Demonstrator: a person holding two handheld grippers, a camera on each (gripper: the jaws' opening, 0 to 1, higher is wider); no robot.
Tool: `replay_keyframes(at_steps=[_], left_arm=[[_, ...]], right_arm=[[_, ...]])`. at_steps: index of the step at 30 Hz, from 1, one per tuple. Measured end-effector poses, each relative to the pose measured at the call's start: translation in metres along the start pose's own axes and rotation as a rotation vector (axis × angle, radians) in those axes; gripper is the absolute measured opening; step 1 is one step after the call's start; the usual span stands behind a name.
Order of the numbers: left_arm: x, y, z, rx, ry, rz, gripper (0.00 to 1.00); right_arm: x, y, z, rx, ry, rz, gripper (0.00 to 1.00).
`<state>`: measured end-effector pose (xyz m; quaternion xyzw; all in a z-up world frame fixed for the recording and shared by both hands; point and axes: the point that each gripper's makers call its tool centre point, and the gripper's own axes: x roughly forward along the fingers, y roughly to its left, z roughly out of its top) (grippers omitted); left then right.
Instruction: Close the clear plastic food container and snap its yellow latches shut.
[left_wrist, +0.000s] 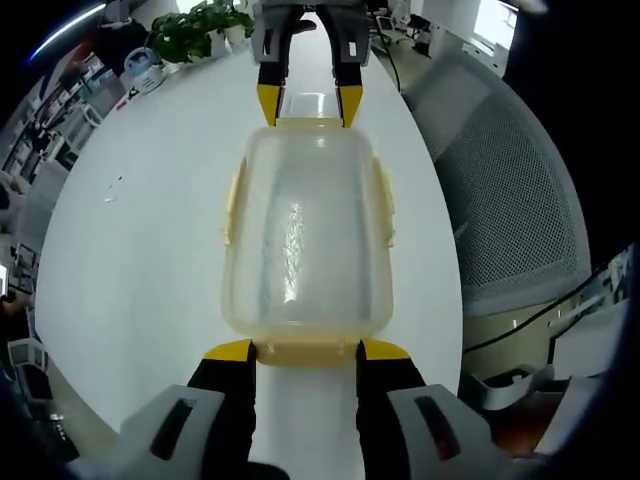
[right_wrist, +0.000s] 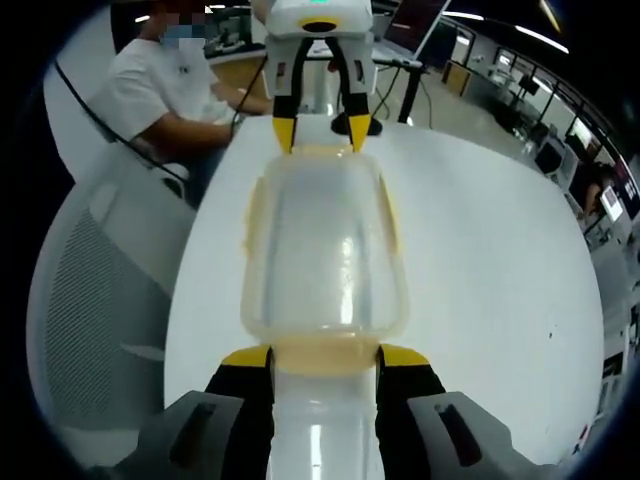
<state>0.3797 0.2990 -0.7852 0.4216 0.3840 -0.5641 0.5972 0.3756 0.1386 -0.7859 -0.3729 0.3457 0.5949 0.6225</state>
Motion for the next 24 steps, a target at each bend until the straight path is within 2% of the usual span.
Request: replay_keyframes(at_steps=[24], left_arm=[[0.016, 0.003, 0.040, 0.015, -0.015, -0.008, 0.38]], right_arm=[[-0.022, -0.001, -0.036, 0.022, 0.018, -0.002, 0.38]])
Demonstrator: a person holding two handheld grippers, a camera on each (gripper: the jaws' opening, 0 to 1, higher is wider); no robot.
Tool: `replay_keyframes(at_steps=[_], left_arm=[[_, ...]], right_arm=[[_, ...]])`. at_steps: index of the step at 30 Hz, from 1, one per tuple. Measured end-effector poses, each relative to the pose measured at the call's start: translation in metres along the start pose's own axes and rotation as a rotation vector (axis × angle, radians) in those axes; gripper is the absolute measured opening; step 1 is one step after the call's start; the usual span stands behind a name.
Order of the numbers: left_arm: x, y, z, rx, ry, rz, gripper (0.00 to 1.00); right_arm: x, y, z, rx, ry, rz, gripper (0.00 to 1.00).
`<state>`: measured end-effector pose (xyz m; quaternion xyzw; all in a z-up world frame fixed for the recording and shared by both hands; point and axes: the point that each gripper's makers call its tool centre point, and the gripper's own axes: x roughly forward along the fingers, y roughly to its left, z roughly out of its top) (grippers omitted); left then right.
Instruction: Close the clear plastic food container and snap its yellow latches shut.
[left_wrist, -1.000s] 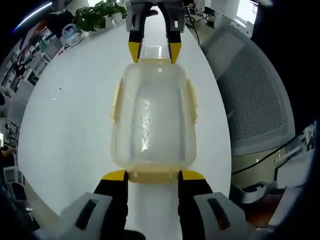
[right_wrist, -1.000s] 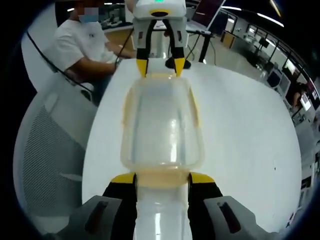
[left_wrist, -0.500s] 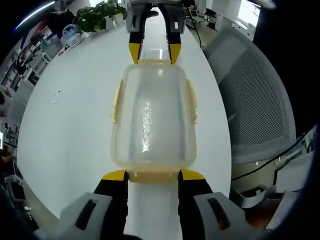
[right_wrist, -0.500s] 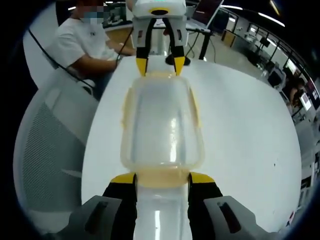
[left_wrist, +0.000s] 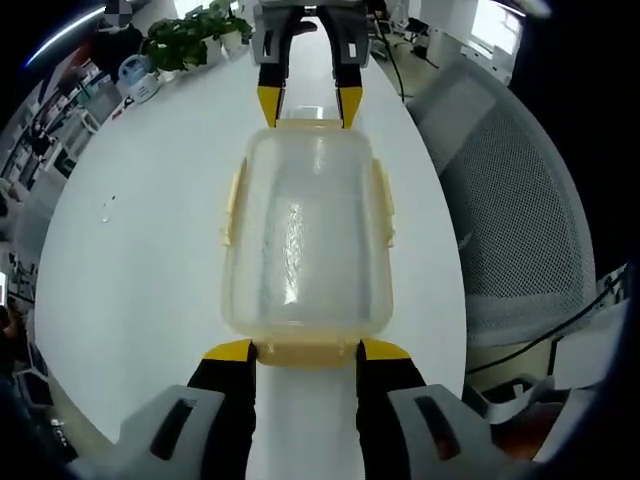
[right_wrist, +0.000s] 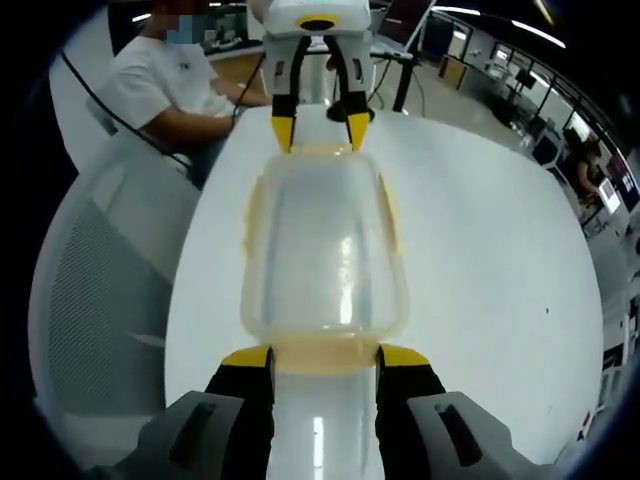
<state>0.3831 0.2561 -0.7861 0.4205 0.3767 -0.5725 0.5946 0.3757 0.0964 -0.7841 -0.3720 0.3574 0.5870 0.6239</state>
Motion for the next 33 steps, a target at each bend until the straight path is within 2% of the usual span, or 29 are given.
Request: replay_keyframes(at_steps=[28, 29, 33], left_arm=[[0.013, -0.004, 0.040, 0.009, -0.007, -0.007, 0.38], [0.013, -0.004, 0.041, 0.008, -0.007, -0.009, 0.38], [0.010, 0.003, 0.044, 0.007, -0.007, -0.010, 0.38]], right_arm=[[-0.021, 0.004, -0.036, 0.009, 0.012, 0.001, 0.38], [-0.023, -0.001, -0.035, 0.006, 0.014, 0.001, 0.38], [-0.026, -0.003, -0.037, 0.007, 0.015, 0.002, 0.38]])
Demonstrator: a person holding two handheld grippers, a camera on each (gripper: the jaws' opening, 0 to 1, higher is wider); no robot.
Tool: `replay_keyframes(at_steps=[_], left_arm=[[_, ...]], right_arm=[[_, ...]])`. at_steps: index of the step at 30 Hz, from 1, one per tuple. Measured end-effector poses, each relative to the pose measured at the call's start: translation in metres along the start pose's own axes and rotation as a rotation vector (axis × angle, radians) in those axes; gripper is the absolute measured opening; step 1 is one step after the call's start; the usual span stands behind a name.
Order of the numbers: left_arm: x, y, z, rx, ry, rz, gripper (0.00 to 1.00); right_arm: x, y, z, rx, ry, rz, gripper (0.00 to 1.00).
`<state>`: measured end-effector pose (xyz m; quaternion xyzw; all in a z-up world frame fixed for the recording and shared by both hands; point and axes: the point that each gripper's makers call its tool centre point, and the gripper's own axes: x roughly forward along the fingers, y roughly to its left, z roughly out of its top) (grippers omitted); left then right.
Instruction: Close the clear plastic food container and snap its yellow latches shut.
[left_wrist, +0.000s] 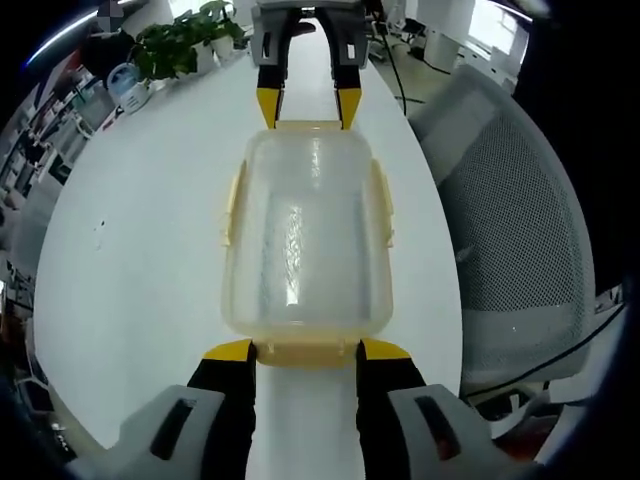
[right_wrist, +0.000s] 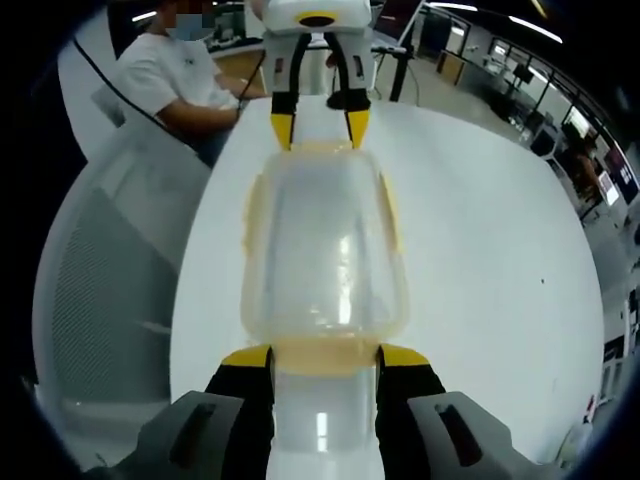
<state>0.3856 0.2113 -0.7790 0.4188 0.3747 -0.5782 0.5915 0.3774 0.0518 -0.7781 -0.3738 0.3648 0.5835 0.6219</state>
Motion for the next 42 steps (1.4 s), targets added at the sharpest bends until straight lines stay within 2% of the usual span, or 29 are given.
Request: replay_keyframes(at_steps=[11, 29, 42], left_arm=[[0.007, 0.000, 0.013, 0.002, -0.004, -0.002, 0.38], [0.023, -0.003, 0.049, 0.004, -0.022, -0.011, 0.38], [0.032, -0.003, 0.062, -0.004, -0.020, -0.019, 0.38]], right_arm=[[-0.006, 0.001, -0.015, 0.004, 0.012, -0.002, 0.38], [-0.021, 0.004, -0.051, 0.015, 0.028, -0.007, 0.38], [-0.025, 0.003, -0.066, 0.020, 0.031, 0.001, 0.38]])
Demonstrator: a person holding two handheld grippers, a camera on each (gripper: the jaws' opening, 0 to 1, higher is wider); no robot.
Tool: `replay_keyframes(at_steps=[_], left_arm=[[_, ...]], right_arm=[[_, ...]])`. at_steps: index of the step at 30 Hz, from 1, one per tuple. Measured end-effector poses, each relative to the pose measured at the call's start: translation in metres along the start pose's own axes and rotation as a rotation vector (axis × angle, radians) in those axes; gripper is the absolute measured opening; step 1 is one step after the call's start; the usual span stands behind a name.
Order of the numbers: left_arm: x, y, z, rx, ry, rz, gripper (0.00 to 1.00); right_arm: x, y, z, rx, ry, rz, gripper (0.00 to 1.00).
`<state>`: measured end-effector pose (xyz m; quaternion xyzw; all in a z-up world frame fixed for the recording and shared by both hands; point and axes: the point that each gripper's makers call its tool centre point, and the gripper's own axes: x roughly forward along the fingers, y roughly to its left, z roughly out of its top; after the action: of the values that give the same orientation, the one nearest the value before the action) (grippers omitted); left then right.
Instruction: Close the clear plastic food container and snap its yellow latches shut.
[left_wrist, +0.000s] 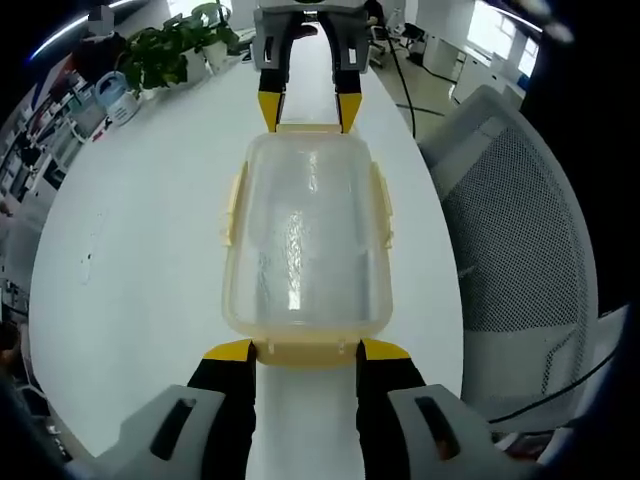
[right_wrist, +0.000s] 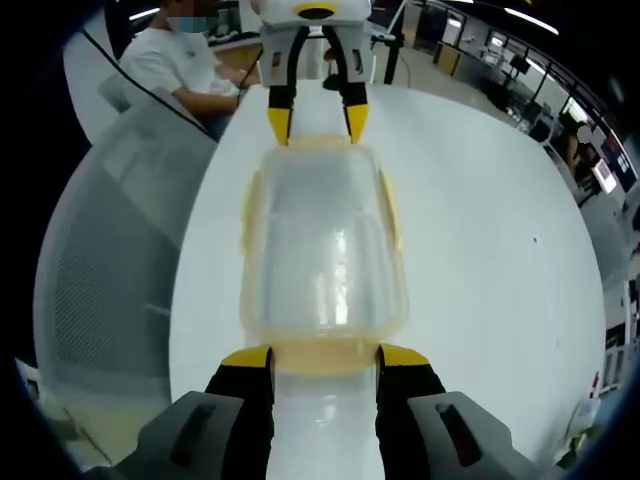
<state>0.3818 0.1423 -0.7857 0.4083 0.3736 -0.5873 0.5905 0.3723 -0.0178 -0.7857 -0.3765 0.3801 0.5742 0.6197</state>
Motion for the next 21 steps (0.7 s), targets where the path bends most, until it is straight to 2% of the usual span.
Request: replay_keyframes(at_steps=[21], left_arm=[[0.012, 0.000, 0.028, 0.006, -0.005, -0.011, 0.38]], right_arm=[[-0.009, -0.001, -0.029, 0.014, 0.010, 0.001, 0.38]])
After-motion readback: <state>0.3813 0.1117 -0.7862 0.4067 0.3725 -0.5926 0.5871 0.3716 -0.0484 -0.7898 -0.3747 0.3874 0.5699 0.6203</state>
